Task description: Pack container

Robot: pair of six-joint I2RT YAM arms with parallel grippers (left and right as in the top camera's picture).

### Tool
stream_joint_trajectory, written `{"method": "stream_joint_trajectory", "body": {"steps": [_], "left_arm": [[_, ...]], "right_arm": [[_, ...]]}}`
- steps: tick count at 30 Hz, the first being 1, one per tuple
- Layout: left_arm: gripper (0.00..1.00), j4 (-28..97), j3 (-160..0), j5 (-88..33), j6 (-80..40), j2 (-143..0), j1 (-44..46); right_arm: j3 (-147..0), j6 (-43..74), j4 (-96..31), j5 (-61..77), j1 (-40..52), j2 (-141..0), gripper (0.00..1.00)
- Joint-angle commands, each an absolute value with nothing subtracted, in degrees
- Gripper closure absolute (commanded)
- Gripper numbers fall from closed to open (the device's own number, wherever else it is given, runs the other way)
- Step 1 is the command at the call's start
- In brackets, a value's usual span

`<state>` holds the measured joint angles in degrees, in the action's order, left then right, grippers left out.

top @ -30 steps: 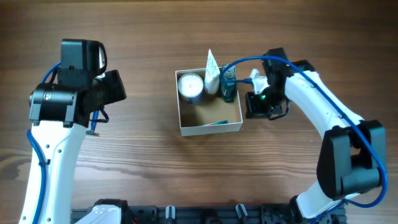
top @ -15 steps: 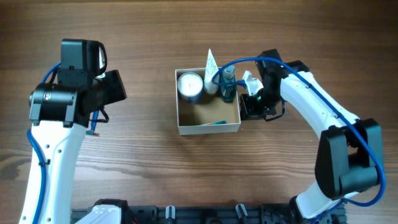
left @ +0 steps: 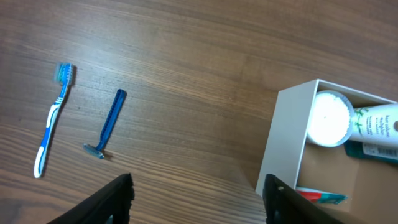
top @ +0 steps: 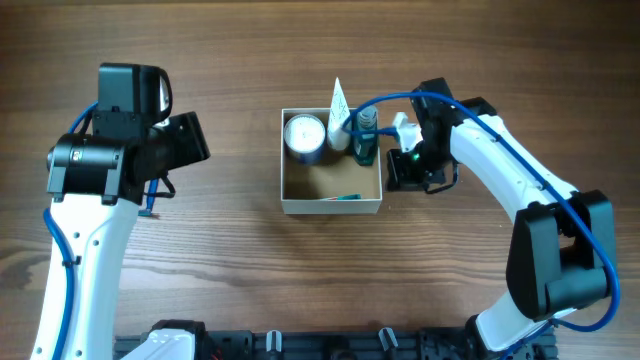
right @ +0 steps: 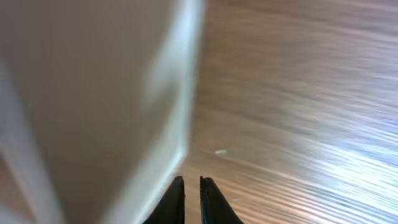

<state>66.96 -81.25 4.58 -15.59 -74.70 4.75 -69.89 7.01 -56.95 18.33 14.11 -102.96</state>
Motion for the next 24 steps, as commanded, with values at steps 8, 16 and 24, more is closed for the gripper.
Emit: {"method": "stream_joint_trajectory", "body": {"steps": [8,16,24], "left_arm": [[0.00,70.00,-81.32,4.58,-15.16,-74.94,3.25],[0.00,65.19,-77.41,4.43,-15.18,-81.56,-13.41],[0.00,56.42,-71.09,6.24,-12.36,-97.06,-16.14]], "right_arm": [[-75.33,12.47,-57.58,-0.25,3.90,-82.06,0.00],[-75.33,9.37,-60.73,0.01,-1.37,-69.47,0.00],[-75.31,9.41,-61.54,0.01,-1.37,-71.64,0.00]]}}
